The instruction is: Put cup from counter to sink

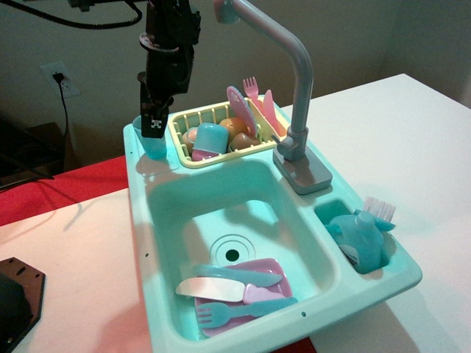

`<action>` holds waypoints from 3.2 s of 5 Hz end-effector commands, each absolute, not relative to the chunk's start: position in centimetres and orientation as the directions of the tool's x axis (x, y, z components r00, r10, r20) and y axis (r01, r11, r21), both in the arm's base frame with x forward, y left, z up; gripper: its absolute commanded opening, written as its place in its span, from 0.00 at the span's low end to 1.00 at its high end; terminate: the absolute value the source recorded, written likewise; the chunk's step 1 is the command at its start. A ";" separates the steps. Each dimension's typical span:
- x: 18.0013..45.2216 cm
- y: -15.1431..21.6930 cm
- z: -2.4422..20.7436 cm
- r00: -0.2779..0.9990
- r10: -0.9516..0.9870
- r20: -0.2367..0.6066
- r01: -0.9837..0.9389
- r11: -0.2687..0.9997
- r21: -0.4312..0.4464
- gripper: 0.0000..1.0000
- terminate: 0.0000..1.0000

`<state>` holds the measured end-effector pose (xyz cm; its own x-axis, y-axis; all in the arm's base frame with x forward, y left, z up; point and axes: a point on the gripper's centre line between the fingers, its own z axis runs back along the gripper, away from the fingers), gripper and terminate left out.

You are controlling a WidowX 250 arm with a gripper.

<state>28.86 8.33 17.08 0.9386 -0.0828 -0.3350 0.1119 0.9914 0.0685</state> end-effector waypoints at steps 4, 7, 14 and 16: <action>27.9 9.2 16.2 0.946 -0.035 -0.321 0.063 0.995 0.077 1.00 0.00; 27.2 10.0 15.8 0.954 -0.017 -0.298 0.050 0.994 0.102 0.00 0.00; 34.7 -2.9 17.2 0.933 -0.262 -0.245 0.284 0.957 0.055 0.00 0.00; 35.0 -5.1 10.7 0.920 -0.266 -0.290 0.297 0.952 0.070 0.00 0.00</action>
